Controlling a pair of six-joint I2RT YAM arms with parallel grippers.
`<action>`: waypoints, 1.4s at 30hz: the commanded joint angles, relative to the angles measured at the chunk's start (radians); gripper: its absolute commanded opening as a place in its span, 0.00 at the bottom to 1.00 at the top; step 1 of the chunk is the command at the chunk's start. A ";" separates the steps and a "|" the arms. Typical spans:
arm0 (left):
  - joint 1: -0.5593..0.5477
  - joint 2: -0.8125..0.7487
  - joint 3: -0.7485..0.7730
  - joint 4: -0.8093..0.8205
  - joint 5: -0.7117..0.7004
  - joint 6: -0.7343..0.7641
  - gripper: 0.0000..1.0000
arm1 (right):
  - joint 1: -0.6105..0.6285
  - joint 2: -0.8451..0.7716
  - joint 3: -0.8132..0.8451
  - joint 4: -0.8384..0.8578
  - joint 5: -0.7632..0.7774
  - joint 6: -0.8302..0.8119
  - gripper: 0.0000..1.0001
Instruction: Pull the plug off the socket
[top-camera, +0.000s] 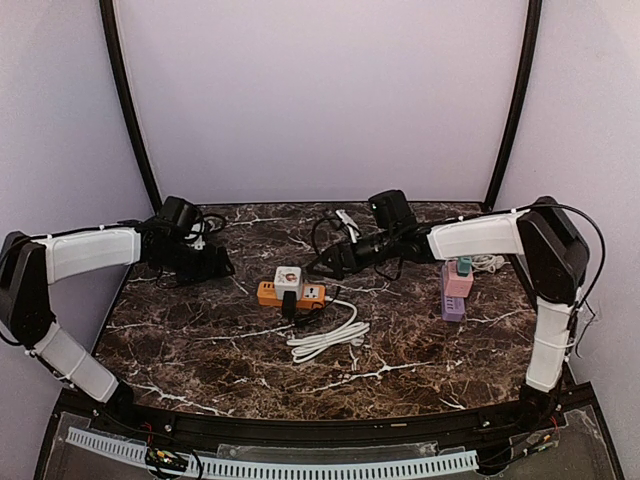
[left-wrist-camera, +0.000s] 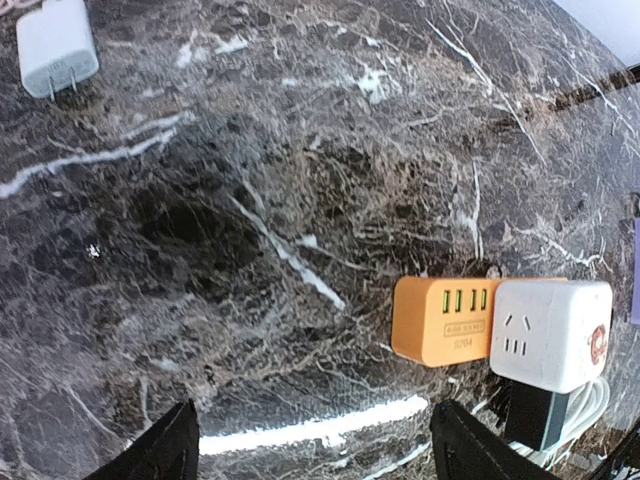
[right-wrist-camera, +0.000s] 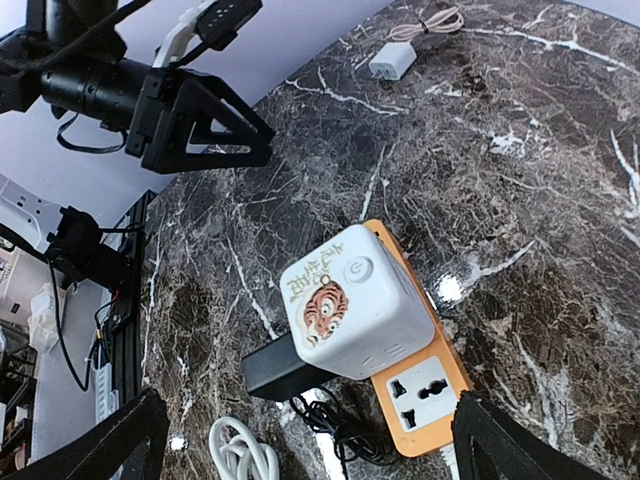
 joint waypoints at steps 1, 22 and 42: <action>-0.040 -0.081 -0.107 0.080 0.032 -0.066 0.80 | -0.022 0.090 0.061 0.004 -0.098 -0.017 0.99; -0.161 0.088 -0.178 0.215 0.131 -0.121 0.47 | -0.051 0.327 0.117 0.239 -0.294 0.137 0.99; -0.165 0.334 -0.069 0.362 0.225 -0.107 0.43 | -0.038 0.235 -0.103 0.362 -0.281 0.172 0.98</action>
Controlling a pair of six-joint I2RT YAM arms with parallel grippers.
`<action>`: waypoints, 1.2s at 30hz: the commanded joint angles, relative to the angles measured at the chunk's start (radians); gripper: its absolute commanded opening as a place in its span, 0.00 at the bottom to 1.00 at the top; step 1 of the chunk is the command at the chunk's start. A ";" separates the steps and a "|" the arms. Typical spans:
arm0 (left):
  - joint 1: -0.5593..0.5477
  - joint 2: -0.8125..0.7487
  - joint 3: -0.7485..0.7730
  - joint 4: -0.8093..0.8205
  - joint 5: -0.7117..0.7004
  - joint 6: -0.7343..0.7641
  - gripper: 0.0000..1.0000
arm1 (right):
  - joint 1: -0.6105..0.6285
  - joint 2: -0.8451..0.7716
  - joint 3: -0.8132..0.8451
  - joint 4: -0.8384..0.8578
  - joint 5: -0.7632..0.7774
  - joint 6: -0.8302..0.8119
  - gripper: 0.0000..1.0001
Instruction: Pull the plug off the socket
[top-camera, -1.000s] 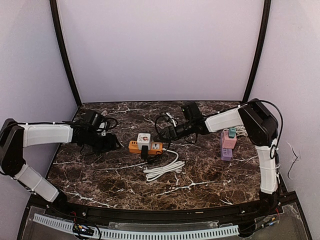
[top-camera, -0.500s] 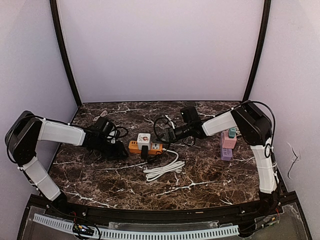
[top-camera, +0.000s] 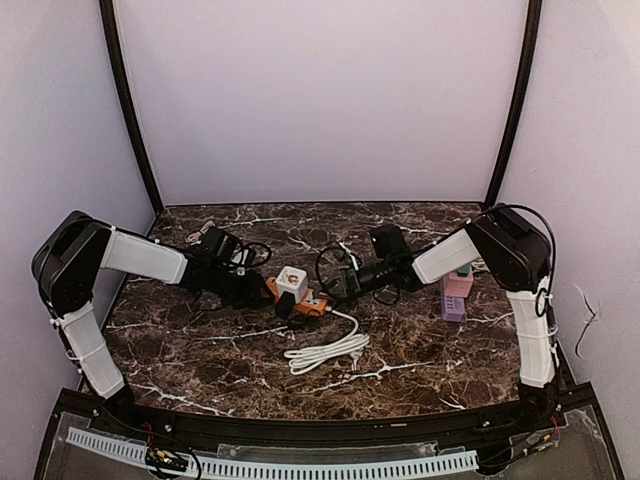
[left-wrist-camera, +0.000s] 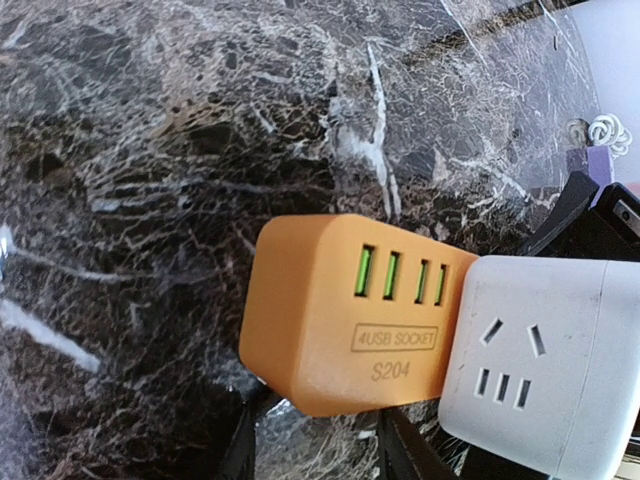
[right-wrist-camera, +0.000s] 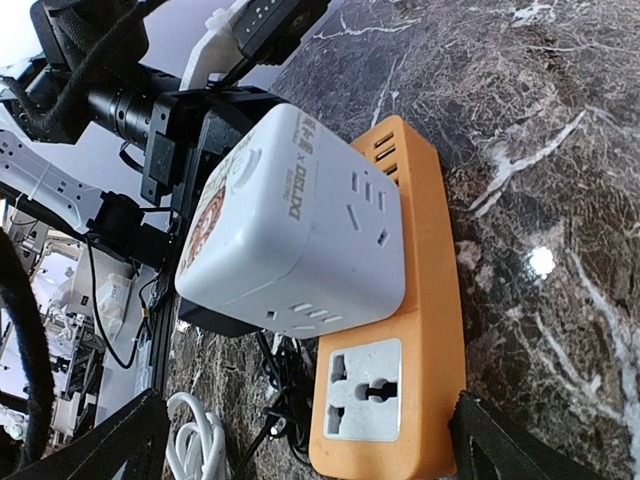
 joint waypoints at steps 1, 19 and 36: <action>-0.009 0.073 0.035 -0.029 0.018 0.015 0.43 | 0.016 -0.055 -0.057 0.018 -0.002 -0.015 0.97; -0.026 0.039 0.095 -0.106 0.014 0.193 0.59 | 0.038 -0.261 -0.123 -0.117 0.121 -0.026 0.97; 0.008 -0.446 -0.265 0.165 -0.116 0.348 0.82 | 0.043 -0.178 0.237 -0.581 0.298 -0.148 0.92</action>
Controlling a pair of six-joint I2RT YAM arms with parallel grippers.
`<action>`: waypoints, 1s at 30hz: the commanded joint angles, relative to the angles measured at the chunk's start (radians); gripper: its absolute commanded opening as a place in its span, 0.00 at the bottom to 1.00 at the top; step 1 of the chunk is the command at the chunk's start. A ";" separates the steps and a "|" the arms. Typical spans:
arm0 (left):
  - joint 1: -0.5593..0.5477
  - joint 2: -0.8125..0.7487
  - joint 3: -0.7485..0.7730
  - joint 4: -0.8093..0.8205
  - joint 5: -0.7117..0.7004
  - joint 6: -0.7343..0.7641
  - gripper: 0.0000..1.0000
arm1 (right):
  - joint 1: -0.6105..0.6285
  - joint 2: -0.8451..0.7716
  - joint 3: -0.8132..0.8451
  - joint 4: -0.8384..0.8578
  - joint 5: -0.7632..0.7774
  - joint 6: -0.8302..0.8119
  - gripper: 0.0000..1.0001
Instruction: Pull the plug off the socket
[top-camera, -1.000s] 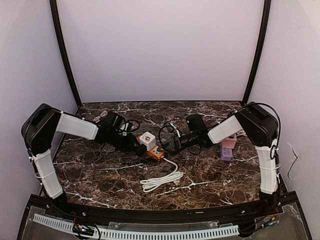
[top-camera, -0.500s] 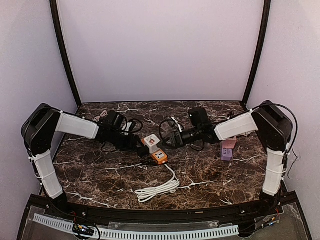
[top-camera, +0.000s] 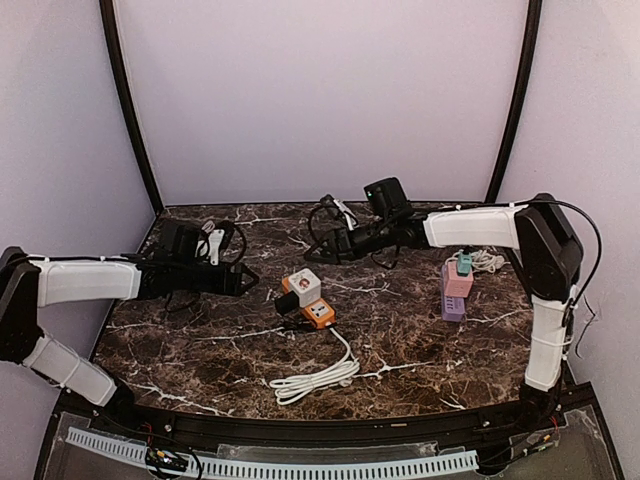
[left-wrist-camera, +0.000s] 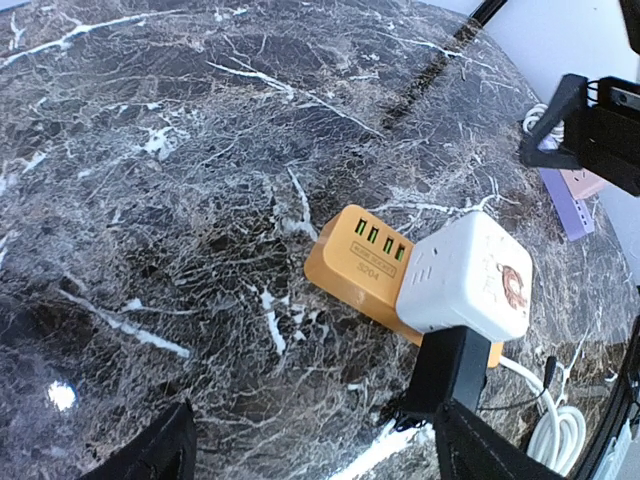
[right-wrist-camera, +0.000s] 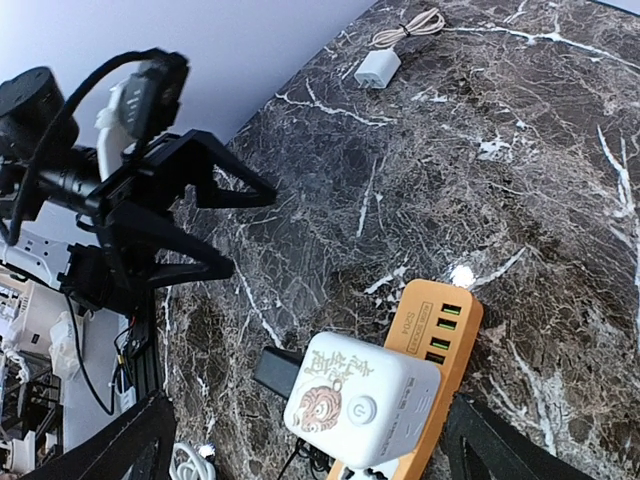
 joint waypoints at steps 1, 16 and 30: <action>-0.028 -0.116 -0.158 0.159 -0.066 0.082 0.82 | 0.012 0.072 0.068 -0.131 0.035 -0.044 0.92; -0.197 -0.065 -0.152 0.188 -0.167 0.299 0.75 | 0.059 0.193 0.125 -0.182 0.131 -0.061 0.90; -0.256 0.118 -0.032 0.181 -0.172 0.465 0.69 | 0.053 0.219 0.052 -0.163 0.151 -0.072 0.80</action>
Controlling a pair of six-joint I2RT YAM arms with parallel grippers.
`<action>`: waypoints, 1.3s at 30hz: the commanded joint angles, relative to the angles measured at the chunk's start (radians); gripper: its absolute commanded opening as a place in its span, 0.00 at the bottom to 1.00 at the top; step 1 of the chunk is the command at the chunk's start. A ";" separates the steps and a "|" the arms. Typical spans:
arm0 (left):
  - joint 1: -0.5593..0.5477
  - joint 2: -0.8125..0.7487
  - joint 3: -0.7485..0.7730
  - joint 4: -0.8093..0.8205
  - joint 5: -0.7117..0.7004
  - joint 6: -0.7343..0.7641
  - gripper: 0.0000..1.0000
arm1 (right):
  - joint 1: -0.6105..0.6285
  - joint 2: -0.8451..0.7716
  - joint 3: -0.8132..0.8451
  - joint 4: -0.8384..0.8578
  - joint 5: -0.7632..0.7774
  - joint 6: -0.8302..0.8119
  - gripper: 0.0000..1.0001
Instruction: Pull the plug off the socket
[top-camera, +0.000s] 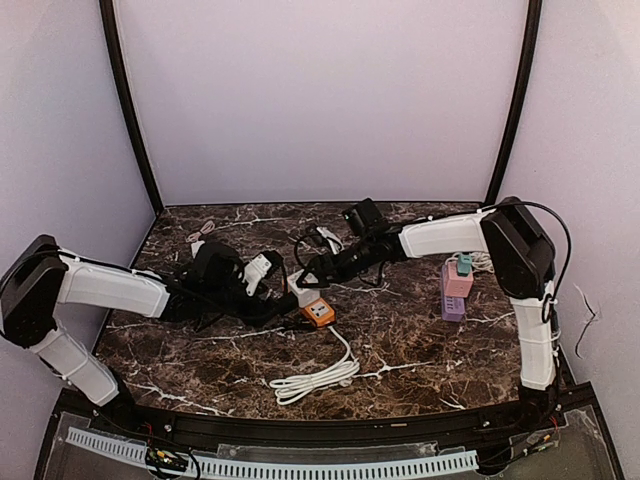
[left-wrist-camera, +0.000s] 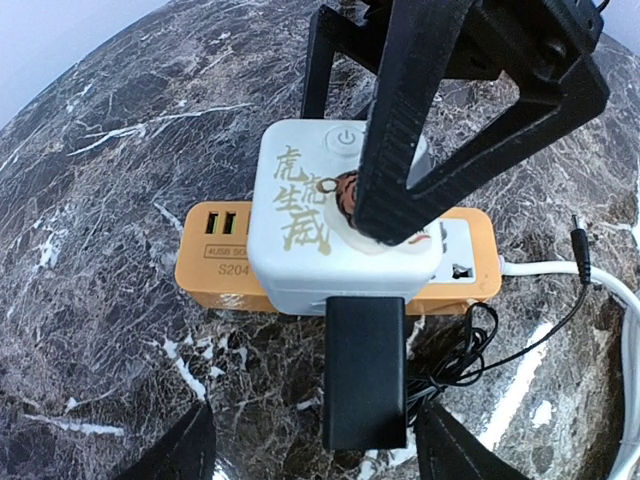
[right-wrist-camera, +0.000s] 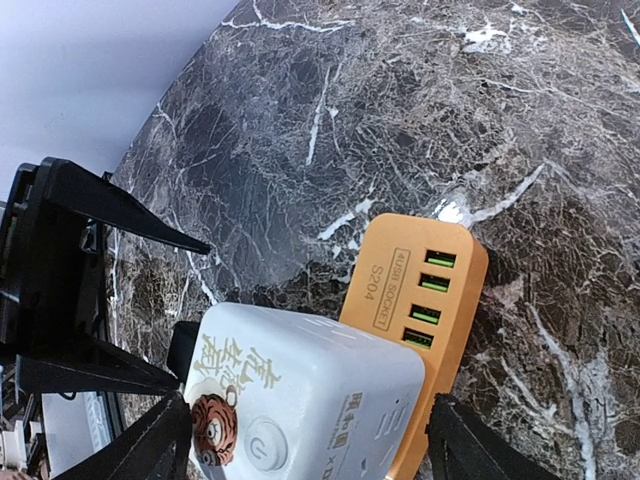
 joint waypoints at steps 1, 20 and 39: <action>-0.008 0.053 0.049 -0.021 -0.008 0.068 0.68 | 0.000 0.043 -0.056 -0.031 0.066 -0.023 0.80; -0.023 0.101 0.100 -0.118 -0.064 0.100 0.35 | -0.016 0.022 -0.158 0.030 0.063 -0.025 0.71; -0.029 0.030 0.040 -0.178 -0.107 0.053 0.08 | -0.028 0.032 -0.198 0.049 0.069 -0.048 0.61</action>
